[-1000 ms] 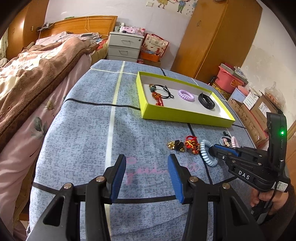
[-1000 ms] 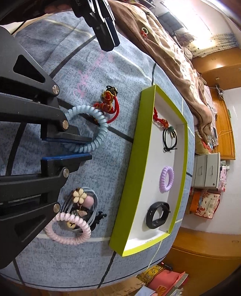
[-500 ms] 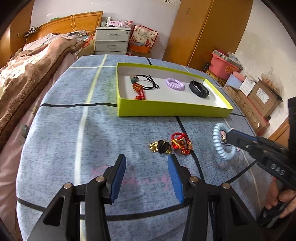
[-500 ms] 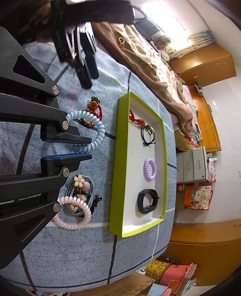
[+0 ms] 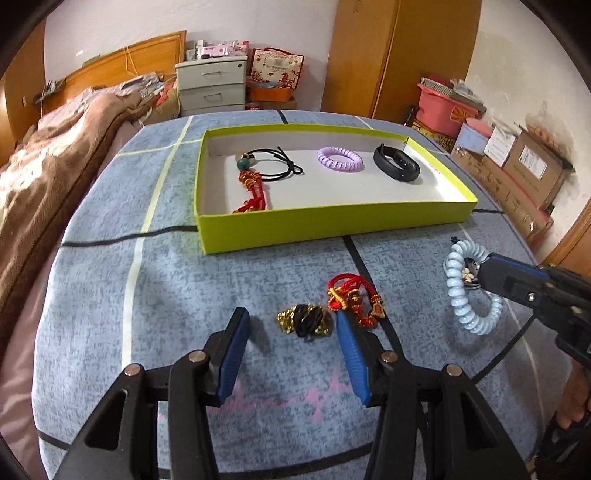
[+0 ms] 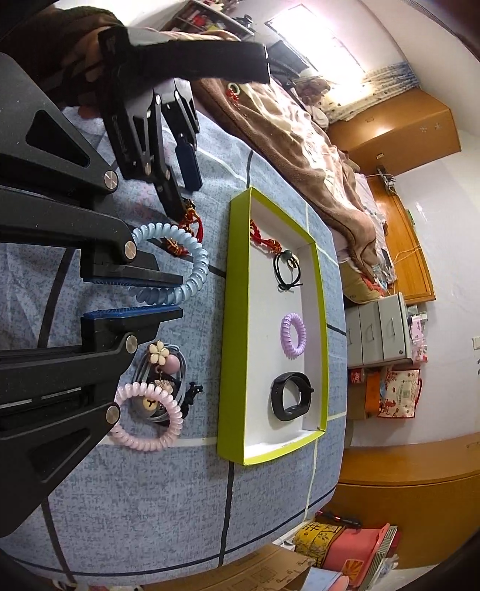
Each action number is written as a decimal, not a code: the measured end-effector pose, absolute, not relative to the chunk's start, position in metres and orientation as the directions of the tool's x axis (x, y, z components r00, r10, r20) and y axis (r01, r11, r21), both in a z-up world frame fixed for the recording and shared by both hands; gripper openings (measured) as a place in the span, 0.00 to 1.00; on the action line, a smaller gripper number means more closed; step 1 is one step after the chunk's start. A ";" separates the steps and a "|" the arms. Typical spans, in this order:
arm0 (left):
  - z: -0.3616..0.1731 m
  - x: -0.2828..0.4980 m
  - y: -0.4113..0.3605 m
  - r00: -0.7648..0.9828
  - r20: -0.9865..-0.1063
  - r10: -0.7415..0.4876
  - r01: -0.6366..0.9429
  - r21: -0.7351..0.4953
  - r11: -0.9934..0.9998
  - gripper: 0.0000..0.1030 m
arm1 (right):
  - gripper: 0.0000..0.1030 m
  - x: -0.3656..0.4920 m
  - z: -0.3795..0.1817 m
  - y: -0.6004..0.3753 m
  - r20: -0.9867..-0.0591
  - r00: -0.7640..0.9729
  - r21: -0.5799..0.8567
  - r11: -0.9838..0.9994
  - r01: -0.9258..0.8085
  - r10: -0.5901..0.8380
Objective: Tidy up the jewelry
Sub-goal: 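Lift the light blue coil hair tie with the right tool, then grasp the black-and-gold bead ornament with the left tool while the right tool holds the blue coil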
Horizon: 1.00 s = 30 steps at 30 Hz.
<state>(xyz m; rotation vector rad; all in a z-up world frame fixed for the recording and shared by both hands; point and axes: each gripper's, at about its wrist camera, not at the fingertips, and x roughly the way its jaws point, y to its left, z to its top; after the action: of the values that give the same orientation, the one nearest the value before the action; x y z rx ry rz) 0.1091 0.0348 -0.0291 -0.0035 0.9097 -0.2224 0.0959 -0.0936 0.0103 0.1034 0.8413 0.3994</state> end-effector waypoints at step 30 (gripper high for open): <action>-0.022 0.103 0.044 0.611 -0.766 -0.198 0.159 -0.126 0.979 0.26 | 0.10 0.102 0.010 -0.097 -0.699 0.593 0.269 0.916 -0.299 0.399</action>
<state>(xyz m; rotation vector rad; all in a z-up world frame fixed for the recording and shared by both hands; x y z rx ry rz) 0.1033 0.0441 -0.0224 -0.0473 0.8894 -0.2063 0.1019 -0.0975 0.0101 0.1285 0.8436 0.4070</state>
